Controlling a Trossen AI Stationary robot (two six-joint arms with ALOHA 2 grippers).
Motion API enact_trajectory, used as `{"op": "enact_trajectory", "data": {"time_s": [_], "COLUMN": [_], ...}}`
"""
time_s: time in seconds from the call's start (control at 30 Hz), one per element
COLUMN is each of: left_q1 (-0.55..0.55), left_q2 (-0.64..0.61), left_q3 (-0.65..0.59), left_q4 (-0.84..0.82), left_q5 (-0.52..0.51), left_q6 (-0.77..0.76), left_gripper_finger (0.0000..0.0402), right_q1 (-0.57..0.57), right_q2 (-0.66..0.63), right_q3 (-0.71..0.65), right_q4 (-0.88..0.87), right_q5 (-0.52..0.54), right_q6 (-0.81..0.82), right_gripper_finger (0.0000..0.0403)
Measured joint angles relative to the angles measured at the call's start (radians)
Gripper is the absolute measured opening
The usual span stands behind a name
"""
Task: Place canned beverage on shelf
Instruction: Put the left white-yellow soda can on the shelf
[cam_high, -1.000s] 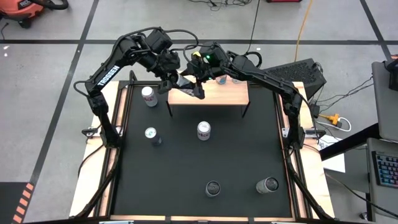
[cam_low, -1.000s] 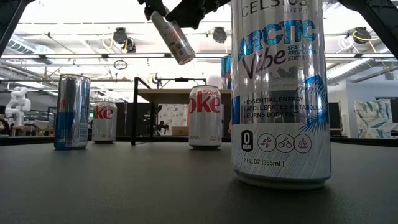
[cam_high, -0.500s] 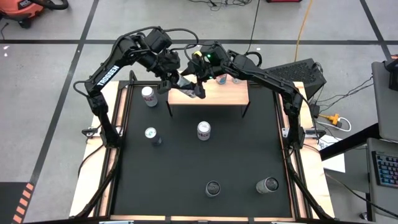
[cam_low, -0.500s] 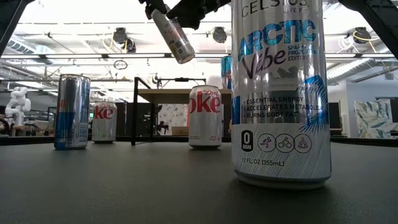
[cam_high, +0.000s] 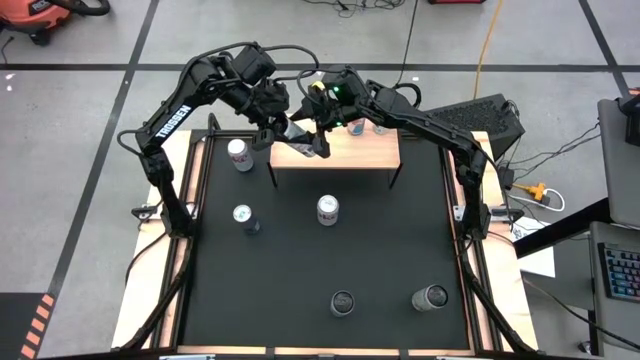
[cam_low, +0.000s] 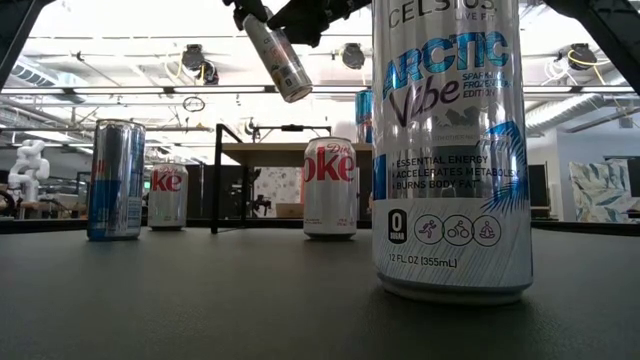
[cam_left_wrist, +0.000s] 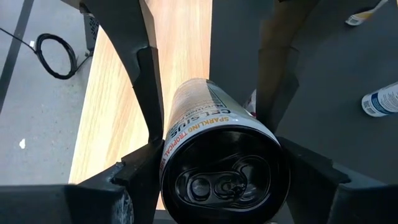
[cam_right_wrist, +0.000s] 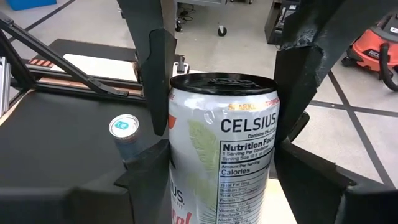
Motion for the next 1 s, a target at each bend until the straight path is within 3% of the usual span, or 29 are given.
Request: {"op": "enact_trajectory", "data": {"time_s": [0.7,1.0], "left_q1": [0.0,0.0], "left_q2": [0.0,0.002], "left_q3": [0.0,0.0], "left_q4": [-0.001,-0.02], "left_q5": [0.004,0.008], "left_q6": [0.003,0.02], "left_gripper_finger": [0.0263,0.0263], "right_q1": [0.006,0.012], "right_q2": [0.0,0.019], "right_q3": [0.0,0.0], "right_q4": [-0.001,-0.006], "right_q5": [-0.003,-0.005], "right_q6": [0.005,-0.019], "right_gripper_finger": [0.0262,0.0225]}}
